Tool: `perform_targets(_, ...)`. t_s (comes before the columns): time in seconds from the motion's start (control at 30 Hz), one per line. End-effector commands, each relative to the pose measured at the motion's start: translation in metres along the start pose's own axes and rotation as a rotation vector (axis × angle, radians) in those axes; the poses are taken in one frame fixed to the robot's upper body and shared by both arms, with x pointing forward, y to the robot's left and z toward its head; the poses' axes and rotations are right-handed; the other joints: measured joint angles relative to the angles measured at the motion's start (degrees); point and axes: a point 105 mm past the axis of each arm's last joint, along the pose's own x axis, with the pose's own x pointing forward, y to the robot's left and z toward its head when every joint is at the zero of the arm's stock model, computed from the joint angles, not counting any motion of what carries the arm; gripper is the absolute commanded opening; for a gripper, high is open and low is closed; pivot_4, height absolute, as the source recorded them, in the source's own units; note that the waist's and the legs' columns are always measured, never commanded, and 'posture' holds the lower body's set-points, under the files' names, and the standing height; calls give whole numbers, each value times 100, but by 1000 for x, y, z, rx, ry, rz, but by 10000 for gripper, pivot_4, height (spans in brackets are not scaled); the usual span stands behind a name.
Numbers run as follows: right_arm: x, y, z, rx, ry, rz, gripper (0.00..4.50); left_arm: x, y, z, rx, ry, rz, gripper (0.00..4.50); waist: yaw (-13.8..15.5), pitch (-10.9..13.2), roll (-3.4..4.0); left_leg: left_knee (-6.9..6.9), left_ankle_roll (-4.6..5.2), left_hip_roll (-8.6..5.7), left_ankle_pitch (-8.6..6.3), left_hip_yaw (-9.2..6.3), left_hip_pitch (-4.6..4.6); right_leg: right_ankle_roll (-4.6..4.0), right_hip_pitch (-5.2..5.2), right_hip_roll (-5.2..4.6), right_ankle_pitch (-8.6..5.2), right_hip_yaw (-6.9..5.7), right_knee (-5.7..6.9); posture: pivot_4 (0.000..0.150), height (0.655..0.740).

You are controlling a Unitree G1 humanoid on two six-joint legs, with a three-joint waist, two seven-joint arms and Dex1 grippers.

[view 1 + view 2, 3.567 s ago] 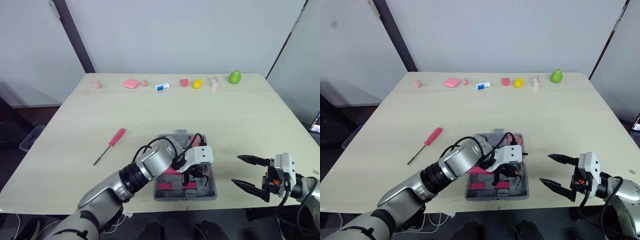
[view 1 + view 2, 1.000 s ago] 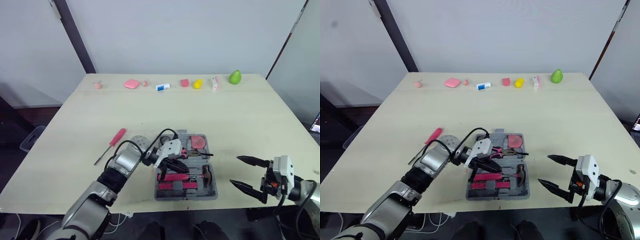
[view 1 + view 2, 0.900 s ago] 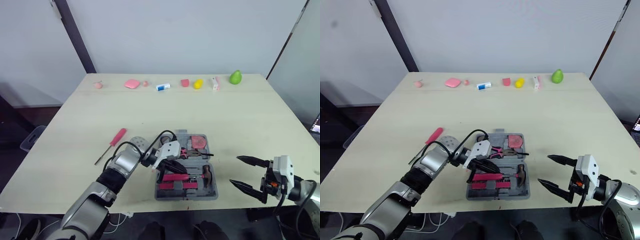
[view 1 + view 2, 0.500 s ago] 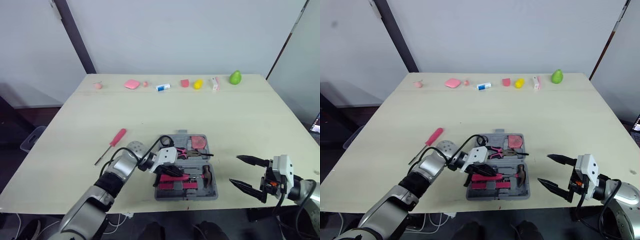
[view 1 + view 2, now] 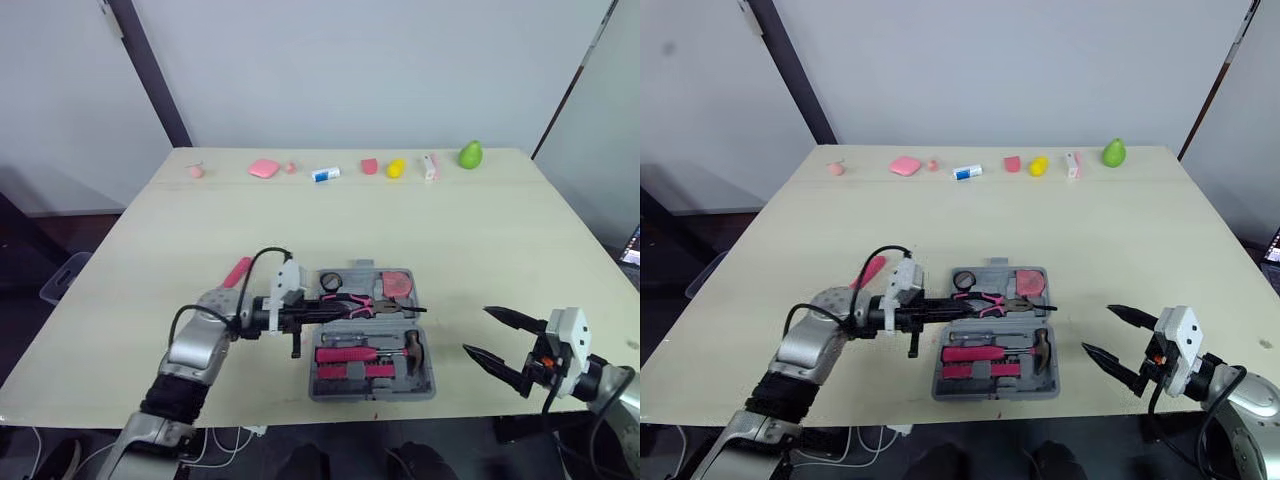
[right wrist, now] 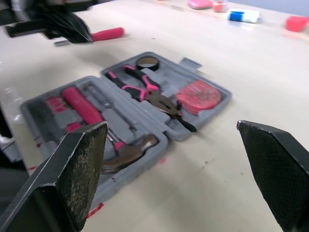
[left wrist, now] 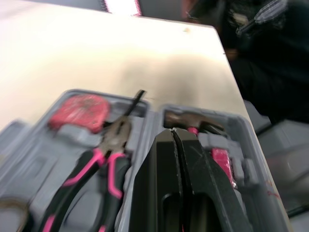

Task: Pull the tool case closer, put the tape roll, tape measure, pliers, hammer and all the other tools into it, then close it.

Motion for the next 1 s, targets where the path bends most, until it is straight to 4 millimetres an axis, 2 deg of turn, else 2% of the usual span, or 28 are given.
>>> perform_targets(0.03,-13,-14,-2,-34,-5,-94,45000,-29,8,3,0,-43,156,305,-9,0,1,-2,0,0,0,0,1,0,-1,0,0,0,-1,1500,7400)
perform_targets(0.07,-16,-16,-5,-31,1,-112,45000,-36,8,1,-15,-50,191,4273,-3,1,1,-3,0,2,0,3,3,0,0,-1,0,2,-1,1500,7400)
perform_targets(0.13,-22,-20,-12,-26,13,-138,45000,-52,7,-3,-35,-62,252,6680,3,1,1,-3,0,2,0,3,2,-1,-1,-2,0,1,-1,1500,7400)
perform_targets(0.17,-25,-21,-14,-29,18,-151,45000,-59,5,-5,-38,-73,269,13239,9,1,1,-3,0,4,0,5,3,-1,-1,-3,-1,1,-1,1500,7400)
perform_targets(0.2,-28,-22,-17,-25,21,-162,45000,-69,3,-8,-61,-83,296,15545,8,1,1,-3,0,4,0,5,3,-2,0,-4,-1,1,-1,1500,7400)
perform_targets(0.23,-31,-24,-19,-23,24,-172,45000,-77,1,-11,-73,-83,328,21548,7,1,1,-3,0,5,0,8,4,-4,-1,-5,-2,3,-1,1500,7400)
perform_targets(0.3,-38,-26,-24,-19,37,-191,45000,-99,-1,-24,-92,-49,408,25202,5,0,1,-4,0,6,0,9,5,-4,-1,-6,-2,3,-2,1500,7400)
perform_targets(0.33,-42,-26,-26,-17,43,-201,45000,-109,-3,-29,-100,-37,448,31389,1,1,1,-5,0,8,0,11,6,-5,0,-7,-3,4,-2,1500,7400)
perform_targets(0.43,-54,-27,-35,-12,74,-227,45000,-141,-5,-43,-140,-16,594,44806,1,1,1,-12,0,9,0,19,13,-17,-2,-8,-10,12,-3,1500,7400)
perform_targets(0.47,-57,-28,-36,-10,80,-232,45000,-147,-5,-45,-148,-15,625,44806,1,1,1,-13,0,10,0,19,14,-18,-2,-8,-11,13,-3,1500,7400)
perform_targets(0.53,-67,-27,-42,1,97,-266,45000,-173,-8,-57,-163,21,737,44806,13,0,0,-15,0,11,0,23,17,-21,-1,-8,-14,15,-3,1500,7400)
perform_targets(0.63,-81,-25,-48,13,121,-300,45000,-195,-18,-70,-183,60,820,44806,2,-1,-1,-19,0,13,-1,36,26,-16,0,-9,-18,24,-4,1500,7400)
perform_targets(0.77,-92,-22,-55,31,144,-321,45000,-202,-26,-75,-191,65,861,44806,8,-5,-8,-28,-1,16,-1,41,27,-18,-2,-13,-18,29,-9,1500,7400)
perform_targets(0.87,-93,-20,-57,41,153,-310,45000,-201,-25,-75,-189,61,864,44806,7,-6,-10,-25,-1,20,-1,44,33,-1,-1,-15,-27,31,-6,1500,7400)
perform_targets(1.0,-84,-21,-50,17,138,-267,45000,-199,-11,-67,-200,22,894,44806,6,-7,-10,-28,-1,22,-1,46,47,1,4,-14,-28,37,-4,1500,7400)
